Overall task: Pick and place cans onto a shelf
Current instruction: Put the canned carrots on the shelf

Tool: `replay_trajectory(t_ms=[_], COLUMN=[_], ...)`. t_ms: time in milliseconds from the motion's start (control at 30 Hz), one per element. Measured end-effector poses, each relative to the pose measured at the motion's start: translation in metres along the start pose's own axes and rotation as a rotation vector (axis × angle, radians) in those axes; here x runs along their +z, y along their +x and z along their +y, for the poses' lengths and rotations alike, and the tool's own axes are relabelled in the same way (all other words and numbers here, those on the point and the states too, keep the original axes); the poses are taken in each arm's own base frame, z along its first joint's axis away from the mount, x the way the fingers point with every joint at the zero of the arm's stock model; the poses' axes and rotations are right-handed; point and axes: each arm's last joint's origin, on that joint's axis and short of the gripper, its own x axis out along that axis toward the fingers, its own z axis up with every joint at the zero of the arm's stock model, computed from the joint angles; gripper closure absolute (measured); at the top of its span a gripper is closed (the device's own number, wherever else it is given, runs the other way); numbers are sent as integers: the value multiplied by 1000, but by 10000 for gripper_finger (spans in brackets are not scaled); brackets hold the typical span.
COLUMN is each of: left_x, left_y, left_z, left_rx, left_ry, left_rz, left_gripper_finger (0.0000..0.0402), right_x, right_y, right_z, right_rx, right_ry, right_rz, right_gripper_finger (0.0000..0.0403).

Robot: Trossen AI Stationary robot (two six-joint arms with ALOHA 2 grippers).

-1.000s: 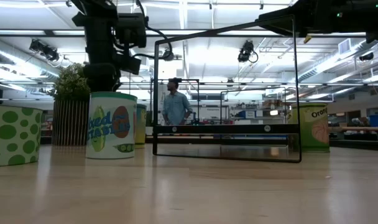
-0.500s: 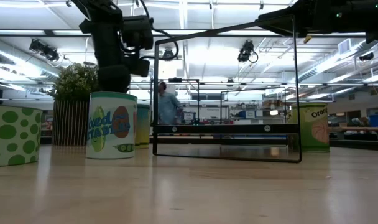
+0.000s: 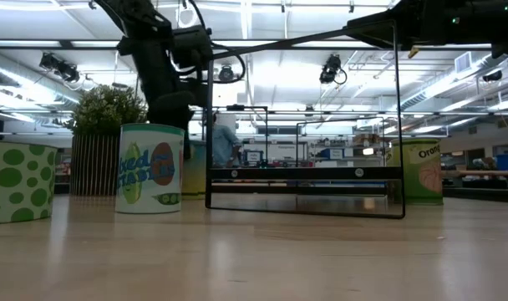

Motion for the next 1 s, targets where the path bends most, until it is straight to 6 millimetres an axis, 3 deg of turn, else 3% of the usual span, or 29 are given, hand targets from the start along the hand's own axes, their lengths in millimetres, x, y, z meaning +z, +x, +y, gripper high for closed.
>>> replay_trajectory(t_ms=[333,600,733,1000], left_x=[4,7,8,50], left_y=[6,6,6,-26], left_z=[1,1,3,22], left_rx=[14,25,37,22], left_ry=[-101,-145,-139,-44], left_rz=[-30,-56,-74,-211], left_gripper_finger=[48,92,95,90], right_x=[0,0,0,0], right_y=[0,0,0,0], right_z=[0,0,0,0], right_rx=[1,-1,-1,-3], right_ry=[-1,-3,-2,-3], right_rz=[4,4,4,5], right_gripper_finger=[131,133,133,133])
